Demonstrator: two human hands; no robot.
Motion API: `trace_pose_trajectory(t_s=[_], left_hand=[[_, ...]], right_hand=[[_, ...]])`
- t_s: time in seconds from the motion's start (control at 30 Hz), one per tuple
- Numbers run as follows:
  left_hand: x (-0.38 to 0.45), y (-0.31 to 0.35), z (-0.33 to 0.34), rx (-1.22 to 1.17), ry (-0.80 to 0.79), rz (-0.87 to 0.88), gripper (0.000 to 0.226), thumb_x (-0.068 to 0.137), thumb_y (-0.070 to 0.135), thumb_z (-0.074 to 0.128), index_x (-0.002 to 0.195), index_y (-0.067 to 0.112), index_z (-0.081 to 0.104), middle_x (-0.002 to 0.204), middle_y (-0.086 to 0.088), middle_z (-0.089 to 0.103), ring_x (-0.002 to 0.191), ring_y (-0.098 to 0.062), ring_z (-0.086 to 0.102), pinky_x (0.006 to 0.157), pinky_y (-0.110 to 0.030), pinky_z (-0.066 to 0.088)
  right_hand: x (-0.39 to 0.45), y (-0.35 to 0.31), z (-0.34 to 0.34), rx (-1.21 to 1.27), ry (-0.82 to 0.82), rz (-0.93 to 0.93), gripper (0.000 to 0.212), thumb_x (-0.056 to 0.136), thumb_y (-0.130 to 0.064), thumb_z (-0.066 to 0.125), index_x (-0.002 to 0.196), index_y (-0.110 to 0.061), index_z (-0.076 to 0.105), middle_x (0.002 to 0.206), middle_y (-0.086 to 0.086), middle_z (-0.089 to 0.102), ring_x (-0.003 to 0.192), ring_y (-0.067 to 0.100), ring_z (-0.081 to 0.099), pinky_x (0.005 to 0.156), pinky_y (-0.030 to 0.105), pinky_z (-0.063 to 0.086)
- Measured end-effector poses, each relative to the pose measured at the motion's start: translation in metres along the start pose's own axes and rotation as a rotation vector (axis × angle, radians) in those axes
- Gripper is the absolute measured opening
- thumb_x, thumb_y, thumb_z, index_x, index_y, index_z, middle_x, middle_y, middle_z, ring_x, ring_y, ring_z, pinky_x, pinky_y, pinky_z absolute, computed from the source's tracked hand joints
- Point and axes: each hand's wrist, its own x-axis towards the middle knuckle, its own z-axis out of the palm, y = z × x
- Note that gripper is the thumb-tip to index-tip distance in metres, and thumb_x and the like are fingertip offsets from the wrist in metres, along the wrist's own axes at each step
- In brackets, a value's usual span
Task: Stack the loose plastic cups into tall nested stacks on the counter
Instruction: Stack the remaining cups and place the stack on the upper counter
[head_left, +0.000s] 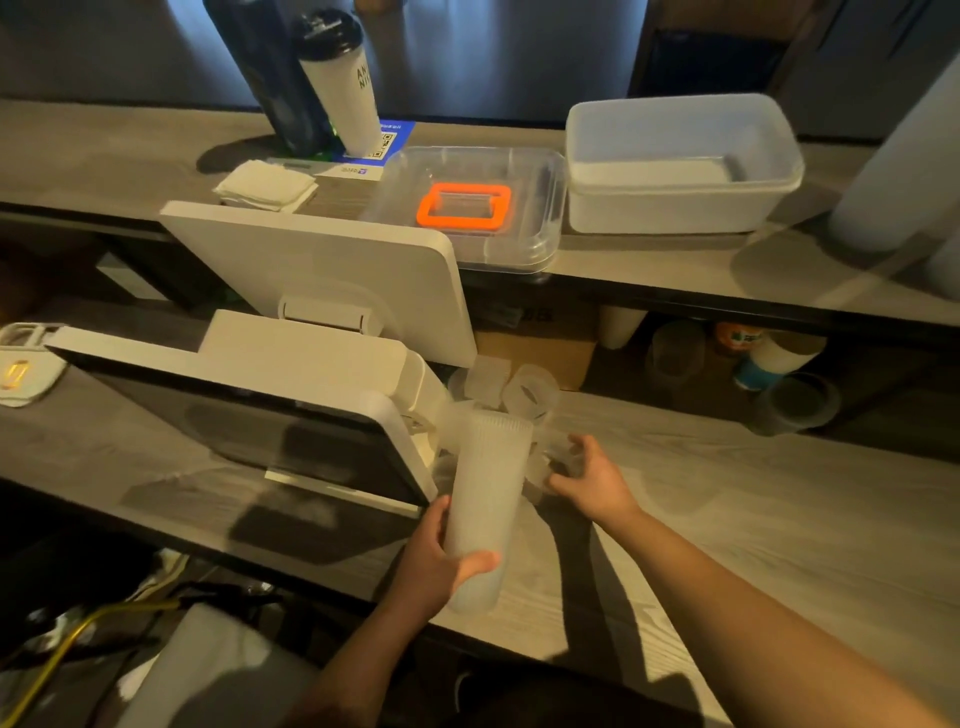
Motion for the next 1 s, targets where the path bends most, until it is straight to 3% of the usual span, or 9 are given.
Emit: trace_pose_trajectory(t_s=[0.13,0.23,0.33,0.4,0.47,0.63,0.73,0.87,1.0], left_hand=[[-0.002,0.004,0.002,0.033,-0.008,0.020,0.099,0.055,0.039,0.088,0.139,0.037,0.034,0.131,0.007,0.053,0.118,-0.016,0.054,0.101,-0.047,0.049],[0.000,0.006,0.003,0.043,-0.018,0.048,0.104,0.062,0.031,0.091,0.147,0.027,0.032,0.130,0.007,0.052,0.118,-0.017,0.055,0.103,-0.047,0.048],[0.001,0.009,0.003,0.048,-0.031,0.078,0.103,0.070,0.018,0.090,0.152,0.020,0.028,0.132,0.006,0.050,0.119,-0.017,0.054,0.101,-0.040,0.049],[-0.001,0.011,0.004,0.077,-0.044,0.104,0.103,0.070,0.021,0.090,0.153,0.021,0.028,0.134,0.003,0.049,0.119,-0.018,0.053,0.097,-0.037,0.050],[-0.002,0.012,0.007,0.104,-0.036,0.130,0.102,0.069,0.023,0.090,0.151,0.025,0.030,0.132,0.003,0.049,0.117,-0.018,0.053,0.091,-0.034,0.049],[-0.011,0.012,0.016,0.232,-0.047,0.205,0.096,0.063,0.034,0.090,0.143,0.036,0.036,0.130,0.007,0.051,0.116,-0.013,0.052,0.093,-0.031,0.048],[-0.014,0.009,0.018,0.285,-0.043,0.235,0.105,0.048,0.053,0.083,0.142,0.038,0.039,0.131,0.008,0.053,0.116,-0.012,0.054,0.099,-0.037,0.050],[-0.017,0.008,0.016,0.322,-0.053,0.266,0.100,0.056,0.046,0.086,0.143,0.036,0.038,0.129,0.011,0.050,0.117,-0.011,0.052,0.093,-0.029,0.047],[-0.019,0.009,0.017,0.334,-0.049,0.269,0.105,0.052,0.054,0.083,0.144,0.037,0.036,0.129,0.010,0.049,0.115,-0.010,0.051,0.096,-0.034,0.049]], right_hand=[[-0.025,0.001,-0.015,0.056,0.028,-0.039,0.074,0.084,-0.040,0.077,0.147,-0.027,0.041,0.135,0.002,0.051,0.120,0.021,0.053,0.095,0.036,0.053],[-0.040,-0.005,-0.032,0.233,0.146,0.024,0.064,0.087,-0.051,0.070,0.141,-0.024,0.049,0.127,0.004,0.054,0.108,0.017,0.054,0.078,0.025,0.050],[-0.049,-0.017,-0.055,0.393,0.250,0.010,0.057,0.090,-0.049,0.068,0.137,-0.020,0.055,0.125,0.002,0.058,0.110,0.016,0.055,0.084,0.024,0.043],[-0.056,-0.029,-0.069,0.461,0.272,-0.055,0.053,0.091,-0.046,0.067,0.137,-0.022,0.056,0.124,-0.004,0.059,0.113,0.010,0.056,0.089,0.023,0.042],[-0.063,-0.045,-0.080,0.462,0.273,-0.129,0.050,0.094,-0.043,0.065,0.139,-0.024,0.054,0.119,-0.011,0.058,0.105,-0.001,0.054,0.084,0.016,0.041],[-0.082,-0.065,-0.084,0.254,0.276,-0.288,0.052,0.092,-0.042,0.068,0.140,-0.031,0.050,0.120,-0.022,0.054,0.109,-0.008,0.051,0.088,0.013,0.039],[-0.089,-0.063,-0.080,0.172,0.237,-0.303,0.056,0.091,-0.042,0.069,0.142,-0.031,0.050,0.134,-0.017,0.052,0.120,0.000,0.047,0.099,0.023,0.040],[-0.099,-0.061,-0.079,0.180,0.201,-0.280,0.057,0.091,-0.041,0.068,0.143,-0.030,0.049,0.137,-0.012,0.051,0.125,0.005,0.045,0.102,0.029,0.040],[-0.105,-0.061,-0.068,0.209,0.135,-0.264,0.054,0.093,-0.041,0.066,0.142,-0.029,0.050,0.133,-0.009,0.050,0.125,0.008,0.045,0.099,0.027,0.036]])
